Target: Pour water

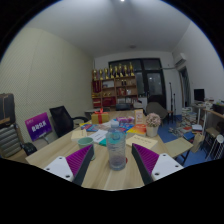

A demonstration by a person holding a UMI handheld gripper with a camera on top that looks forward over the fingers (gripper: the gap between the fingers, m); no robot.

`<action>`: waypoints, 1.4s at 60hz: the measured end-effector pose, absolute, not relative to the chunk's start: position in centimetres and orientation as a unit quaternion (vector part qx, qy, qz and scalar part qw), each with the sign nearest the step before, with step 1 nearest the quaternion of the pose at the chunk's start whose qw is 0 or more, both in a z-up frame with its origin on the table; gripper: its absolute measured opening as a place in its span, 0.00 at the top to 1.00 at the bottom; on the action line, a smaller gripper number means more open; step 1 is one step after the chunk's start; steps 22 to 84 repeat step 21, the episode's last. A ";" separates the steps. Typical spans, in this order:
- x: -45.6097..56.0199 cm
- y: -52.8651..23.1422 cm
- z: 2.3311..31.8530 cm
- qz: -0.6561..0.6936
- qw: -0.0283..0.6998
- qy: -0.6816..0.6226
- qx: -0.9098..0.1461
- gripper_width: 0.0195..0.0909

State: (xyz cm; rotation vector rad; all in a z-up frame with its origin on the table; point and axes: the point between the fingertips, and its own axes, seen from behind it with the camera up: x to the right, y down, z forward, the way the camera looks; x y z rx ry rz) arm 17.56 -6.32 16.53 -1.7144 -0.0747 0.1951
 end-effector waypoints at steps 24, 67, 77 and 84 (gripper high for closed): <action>17.1 -20.8 21.5 0.083 0.662 -0.043 -0.743 0.10; 17.1 -20.8 21.5 0.083 0.662 -0.043 -0.743 0.10; 17.1 -20.8 21.5 0.083 0.662 -0.043 -0.743 0.10; 17.1 -20.8 21.5 0.083 0.662 -0.043 -0.743 0.10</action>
